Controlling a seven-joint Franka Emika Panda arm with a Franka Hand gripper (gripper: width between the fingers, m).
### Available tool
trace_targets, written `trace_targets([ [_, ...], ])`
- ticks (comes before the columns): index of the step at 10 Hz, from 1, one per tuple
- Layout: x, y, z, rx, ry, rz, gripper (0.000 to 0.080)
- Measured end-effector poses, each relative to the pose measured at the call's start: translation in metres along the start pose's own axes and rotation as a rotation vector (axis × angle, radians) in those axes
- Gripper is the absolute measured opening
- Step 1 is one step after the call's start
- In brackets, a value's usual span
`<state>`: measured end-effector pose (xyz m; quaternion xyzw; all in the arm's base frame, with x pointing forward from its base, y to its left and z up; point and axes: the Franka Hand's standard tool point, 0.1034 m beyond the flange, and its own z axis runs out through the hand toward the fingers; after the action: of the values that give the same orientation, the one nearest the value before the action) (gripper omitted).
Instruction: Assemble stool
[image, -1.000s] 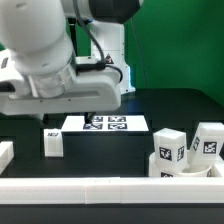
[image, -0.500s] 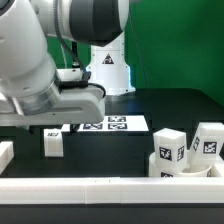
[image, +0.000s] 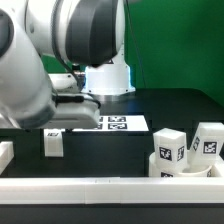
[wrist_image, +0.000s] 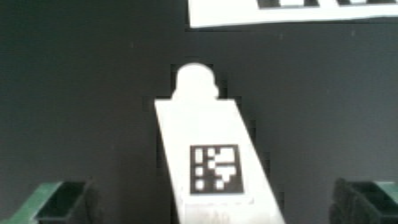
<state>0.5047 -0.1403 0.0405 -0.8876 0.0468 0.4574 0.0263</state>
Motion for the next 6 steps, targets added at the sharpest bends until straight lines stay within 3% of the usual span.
trace_targets([
  [6,0.0131,-0.0034,0.0004,-0.015,0.043,-0.014,0.0648],
])
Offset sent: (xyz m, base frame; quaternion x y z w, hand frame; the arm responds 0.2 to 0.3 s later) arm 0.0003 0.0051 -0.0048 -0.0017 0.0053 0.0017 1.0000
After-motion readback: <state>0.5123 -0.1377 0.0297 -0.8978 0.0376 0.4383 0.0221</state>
